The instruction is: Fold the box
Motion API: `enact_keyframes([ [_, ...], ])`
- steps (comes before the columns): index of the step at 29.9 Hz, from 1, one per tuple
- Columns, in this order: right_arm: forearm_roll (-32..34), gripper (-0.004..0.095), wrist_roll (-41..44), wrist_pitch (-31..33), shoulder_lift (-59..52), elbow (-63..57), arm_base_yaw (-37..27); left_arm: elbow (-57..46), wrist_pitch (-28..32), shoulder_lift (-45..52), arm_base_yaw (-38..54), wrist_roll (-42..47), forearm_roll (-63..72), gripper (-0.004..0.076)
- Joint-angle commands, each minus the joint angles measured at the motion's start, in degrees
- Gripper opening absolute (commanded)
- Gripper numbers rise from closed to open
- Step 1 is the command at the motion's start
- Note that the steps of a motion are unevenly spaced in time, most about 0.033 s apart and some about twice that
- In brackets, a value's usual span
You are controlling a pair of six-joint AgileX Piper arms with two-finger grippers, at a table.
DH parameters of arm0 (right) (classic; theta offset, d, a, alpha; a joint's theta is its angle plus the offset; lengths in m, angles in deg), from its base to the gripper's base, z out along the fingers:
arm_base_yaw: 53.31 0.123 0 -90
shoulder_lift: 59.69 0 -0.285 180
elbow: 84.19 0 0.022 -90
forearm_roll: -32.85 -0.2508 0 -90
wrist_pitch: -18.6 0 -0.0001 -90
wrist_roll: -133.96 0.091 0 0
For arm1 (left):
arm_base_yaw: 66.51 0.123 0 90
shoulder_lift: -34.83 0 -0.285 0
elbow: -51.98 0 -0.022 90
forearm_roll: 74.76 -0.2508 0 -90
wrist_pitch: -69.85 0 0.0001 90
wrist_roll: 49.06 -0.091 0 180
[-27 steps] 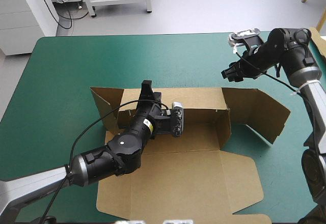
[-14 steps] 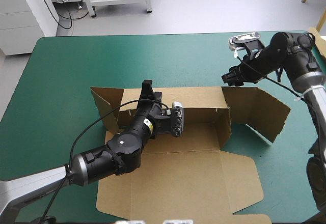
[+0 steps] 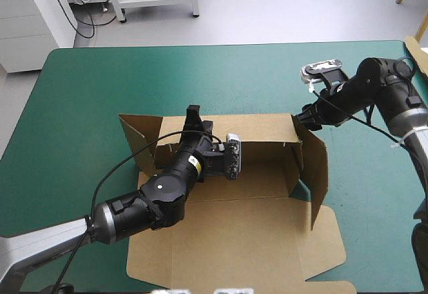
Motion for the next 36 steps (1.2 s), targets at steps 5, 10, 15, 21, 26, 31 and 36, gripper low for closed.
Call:
enact_keyframes([
  [5,-2.1,0.0535,-1.6,-1.1,-8.2,-5.6,-0.6,1.1,2.0,1.9,-0.3,0.6,-1.2,-0.0008],
  [10,-6.0,0.0534,-4.5,-1.9,-12.5,-10.0,-0.6,1.1,2.0,1.9,-0.3,0.6,-1.2,-0.0008],
  [15,-7.5,0.052,-6.9,-3.2,-15.5,-14.2,-0.6,1.1,2.5,1.9,-0.3,1.3,-1.2,-0.0008],
  [21,-9.1,0.0485,-11.1,-3.1,-18.1,-17.8,-0.6,1.1,2.5,1.9,-0.3,1.1,-1.2,-0.0008],
  [26,-13.1,0.0485,-15.7,-2.7,-20.0,-20.1,-0.6,1.1,2.5,1.9,-0.3,1.1,-1.2,-0.0008],
  [31,-16.8,0.0485,-19.2,-3.9,-21.0,-23.0,-0.6,1.1,2.5,1.9,-0.3,1.1,-1.2,-0.0008],
  [36,-19.3,0.0484,-19.1,-9.3,-21.0,-25.3,-0.3,1.1,2.5,1.9,-0.3,1.1,-1.1,-0.0008],
])
